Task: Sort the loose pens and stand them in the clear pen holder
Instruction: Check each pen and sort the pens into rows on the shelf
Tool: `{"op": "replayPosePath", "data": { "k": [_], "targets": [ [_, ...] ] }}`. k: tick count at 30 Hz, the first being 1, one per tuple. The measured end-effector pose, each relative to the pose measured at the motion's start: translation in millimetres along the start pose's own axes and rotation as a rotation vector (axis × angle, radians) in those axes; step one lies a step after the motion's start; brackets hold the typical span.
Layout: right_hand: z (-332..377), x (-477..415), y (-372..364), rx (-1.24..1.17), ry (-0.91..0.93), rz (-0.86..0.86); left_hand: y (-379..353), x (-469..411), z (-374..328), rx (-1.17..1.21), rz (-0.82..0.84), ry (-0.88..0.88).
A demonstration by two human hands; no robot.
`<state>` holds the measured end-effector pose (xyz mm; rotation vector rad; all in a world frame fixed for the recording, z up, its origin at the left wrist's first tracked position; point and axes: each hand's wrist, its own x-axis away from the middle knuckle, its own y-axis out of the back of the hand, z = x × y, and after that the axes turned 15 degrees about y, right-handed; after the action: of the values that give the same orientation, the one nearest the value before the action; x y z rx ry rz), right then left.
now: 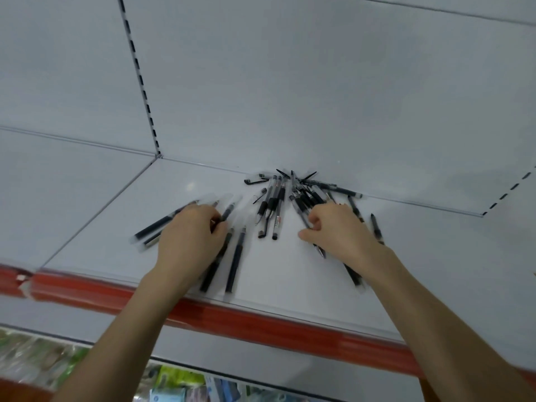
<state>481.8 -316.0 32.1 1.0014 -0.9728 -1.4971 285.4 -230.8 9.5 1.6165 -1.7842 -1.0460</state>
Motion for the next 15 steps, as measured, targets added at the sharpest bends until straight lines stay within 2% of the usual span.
{"op": "replayPosePath", "data": {
  "k": [3,6,11,15],
  "targets": [
    [2,-4,-2,0.037,-0.038,0.058,-1,-2,5,-0.023,0.026,0.009],
    [-2,-5,-3,-0.057,-0.048,0.024,-2,-4,7,-0.023,0.024,0.014],
    [-8,3,4,-0.414,-0.127,-0.194,-2,-7,1,0.067,0.027,-0.015],
    [-9,13,10,-0.560,-0.073,-0.352,-5,-17,-12,0.148,0.081,-0.088]
  ]
}}
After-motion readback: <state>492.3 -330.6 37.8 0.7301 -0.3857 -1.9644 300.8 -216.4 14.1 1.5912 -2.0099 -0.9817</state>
